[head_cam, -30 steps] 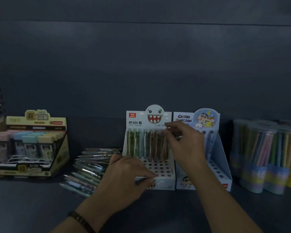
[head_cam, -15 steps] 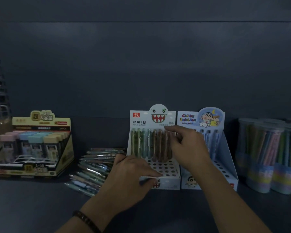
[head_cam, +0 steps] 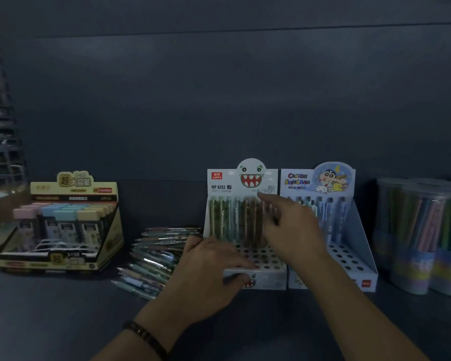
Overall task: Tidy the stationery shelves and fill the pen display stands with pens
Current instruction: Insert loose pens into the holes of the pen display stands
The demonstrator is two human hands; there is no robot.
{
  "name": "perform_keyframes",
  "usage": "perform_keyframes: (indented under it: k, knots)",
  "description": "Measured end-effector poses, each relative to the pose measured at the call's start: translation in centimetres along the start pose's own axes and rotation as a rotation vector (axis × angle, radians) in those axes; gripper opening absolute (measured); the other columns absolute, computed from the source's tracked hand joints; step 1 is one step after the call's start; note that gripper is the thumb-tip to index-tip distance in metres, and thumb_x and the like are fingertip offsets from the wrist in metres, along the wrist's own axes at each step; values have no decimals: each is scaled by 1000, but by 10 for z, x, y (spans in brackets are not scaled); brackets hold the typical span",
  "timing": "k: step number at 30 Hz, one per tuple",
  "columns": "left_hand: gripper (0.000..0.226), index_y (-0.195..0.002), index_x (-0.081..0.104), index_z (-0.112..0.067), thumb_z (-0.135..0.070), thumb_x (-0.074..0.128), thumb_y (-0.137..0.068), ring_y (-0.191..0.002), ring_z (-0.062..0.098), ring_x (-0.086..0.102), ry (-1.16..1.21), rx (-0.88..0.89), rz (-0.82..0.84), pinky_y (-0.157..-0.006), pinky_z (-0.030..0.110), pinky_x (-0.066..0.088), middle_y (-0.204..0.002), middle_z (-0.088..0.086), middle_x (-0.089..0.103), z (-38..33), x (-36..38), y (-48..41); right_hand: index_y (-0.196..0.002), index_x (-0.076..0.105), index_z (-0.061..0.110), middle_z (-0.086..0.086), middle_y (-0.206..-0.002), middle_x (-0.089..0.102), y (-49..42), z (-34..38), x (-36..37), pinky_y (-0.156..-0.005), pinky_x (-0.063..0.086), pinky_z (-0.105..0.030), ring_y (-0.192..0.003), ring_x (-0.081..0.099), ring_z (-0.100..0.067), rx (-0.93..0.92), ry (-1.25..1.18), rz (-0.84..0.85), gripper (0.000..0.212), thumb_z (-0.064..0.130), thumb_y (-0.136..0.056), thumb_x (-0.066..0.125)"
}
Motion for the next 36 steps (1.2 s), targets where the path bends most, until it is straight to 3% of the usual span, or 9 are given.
perform_keyframes:
  k: [4, 7, 9, 11, 13, 16, 21, 28, 36]
  knots:
    - [27, -104, 66, -42, -54, 71, -81, -99, 6, 57, -97, 59, -59, -88, 38, 41, -107, -22, 60, 1, -22, -1, -131, 65, 36, 15, -61, 51, 16, 28, 17, -64, 55, -35, -59, 53, -3, -159, -66, -8, 34, 28, -98, 60]
    - [23, -107, 68, -43, -55, 70, -86, -104, 3, 58, -99, 58, -44, -92, 35, 41, -109, -24, 60, 19, -48, 19, -119, 72, 33, 21, -68, 52, 25, 40, 30, -66, 47, -29, -66, 53, 2, -243, -103, 80, 23, 28, -99, 62]
    - [17, -107, 71, -45, -44, 73, -89, -108, 3, 60, -92, 11, -26, -93, 36, 45, -111, -27, 60, 46, -64, 40, -108, 75, 30, 21, -81, 60, 27, 43, 37, -73, 48, -28, -77, 57, 2, -250, -109, 107, 16, 27, -98, 64]
    - [25, -109, 73, -43, -29, 77, -89, -106, 5, 63, -37, -69, -29, -87, 41, 52, -113, -26, 61, 76, -78, 64, -104, 76, 31, 17, -90, 66, 32, 50, 43, -78, 51, -29, -84, 60, -1, -261, -109, 145, 14, 28, -97, 65]
    - [34, -111, 74, -40, -17, 78, -86, -103, 6, 65, 9, -109, -58, -83, 39, 55, -113, -23, 62, 96, -87, 84, -103, 77, 30, 16, -89, 69, 39, 60, 51, -78, 54, -31, -83, 62, -2, -291, -122, 195, 13, 30, -96, 66]
    - [36, -108, 75, -35, -8, 78, -84, -104, 3, 65, 78, -122, -112, -85, 29, 55, -113, -19, 64, 99, -89, 102, -98, 78, 28, 19, -71, 62, 52, 75, 60, -70, 57, -34, -67, 60, -2, -348, -121, 287, 14, 32, -94, 66]
    - [37, -110, 74, -38, -16, 81, -82, -111, 6, 64, 133, -171, -71, -90, 30, 56, -117, -19, 63, 105, -82, 105, -107, 73, 28, 9, -82, 69, 71, 88, 79, -71, 58, -37, -71, 64, -8, -413, 9, 407, 23, 43, -94, 63]
    - [22, -93, 79, -37, -20, 80, -79, -94, 0, 66, 121, -163, -21, -81, 31, 57, -97, -21, 67, 102, -83, 105, -100, 71, 33, 15, -82, 66, 83, 91, 89, -73, 55, -32, -77, 60, -2, -431, 43, 510, 35, 65, -89, 63]
    - [14, -94, 79, -41, -34, 76, -83, -93, 0, 62, 106, -161, 4, -85, 32, 54, -96, -24, 64, 100, -82, 104, -99, 69, 31, 14, -91, 67, 83, 95, 94, -78, 53, -32, -87, 61, -6, -431, 80, 558, 22, 53, -96, 64]
Point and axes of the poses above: each hand's wrist, its own y-axis away from the middle knuckle, its own x-axis out of the palm, z = x × y, the point moved 3 cm from there along -y, towards the middle knuckle
